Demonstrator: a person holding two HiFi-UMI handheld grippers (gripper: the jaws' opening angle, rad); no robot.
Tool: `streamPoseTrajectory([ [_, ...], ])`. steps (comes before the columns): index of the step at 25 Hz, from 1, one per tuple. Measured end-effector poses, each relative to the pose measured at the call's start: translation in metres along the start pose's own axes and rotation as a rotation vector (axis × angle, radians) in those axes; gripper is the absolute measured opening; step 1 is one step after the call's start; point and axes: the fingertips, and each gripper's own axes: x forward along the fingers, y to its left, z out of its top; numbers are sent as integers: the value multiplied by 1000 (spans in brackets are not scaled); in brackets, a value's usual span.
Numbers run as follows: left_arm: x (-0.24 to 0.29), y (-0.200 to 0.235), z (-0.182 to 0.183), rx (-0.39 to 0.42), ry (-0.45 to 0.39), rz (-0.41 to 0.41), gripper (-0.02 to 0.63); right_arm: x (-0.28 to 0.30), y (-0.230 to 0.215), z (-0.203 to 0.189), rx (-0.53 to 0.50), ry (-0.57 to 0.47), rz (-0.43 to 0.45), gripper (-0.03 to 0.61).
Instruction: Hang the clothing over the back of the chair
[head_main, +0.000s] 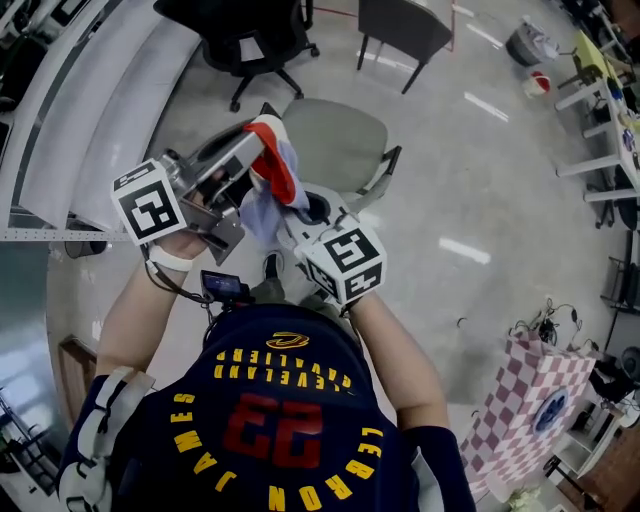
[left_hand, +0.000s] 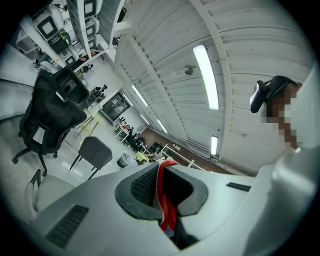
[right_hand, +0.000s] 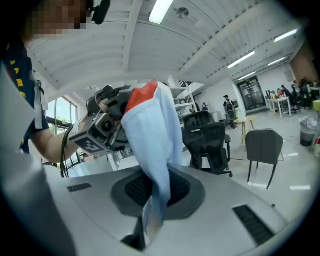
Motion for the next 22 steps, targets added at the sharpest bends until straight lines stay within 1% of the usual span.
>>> streamPoseTrajectory([
  [1, 1, 7, 1, -11, 6, 0, 11, 1, -9, 0, 18, 1, -30, 31],
  [6, 1, 55, 5, -61, 37, 29, 12, 4, -57, -5, 105, 12, -140, 26],
  [9, -7, 85, -3, -91, 76, 63, 16, 6, -81, -11, 145, 18, -189, 26],
  [12, -21, 114, -17, -91, 136, 119, 60, 9, -106, -18, 185, 28, -236, 26],
  [14, -35, 130, -27, -106, 165, 152, 84, 13, -120, -24, 203, 38, -258, 26],
  [16, -50, 143, -39, -136, 190, 167, 106, 23, -129, -30, 207, 54, -262, 26],
  [18, -64, 152, -49, -178, 207, 165, 118, 34, -137, -38, 211, 76, -266, 26],
  [20, -78, 162, -52, -207, 200, 180, 120, 39, -152, -50, 236, 110, -309, 25],
  [22, -97, 174, -46, -242, 155, 214, 120, 35, -172, -66, 283, 141, -364, 25],
])
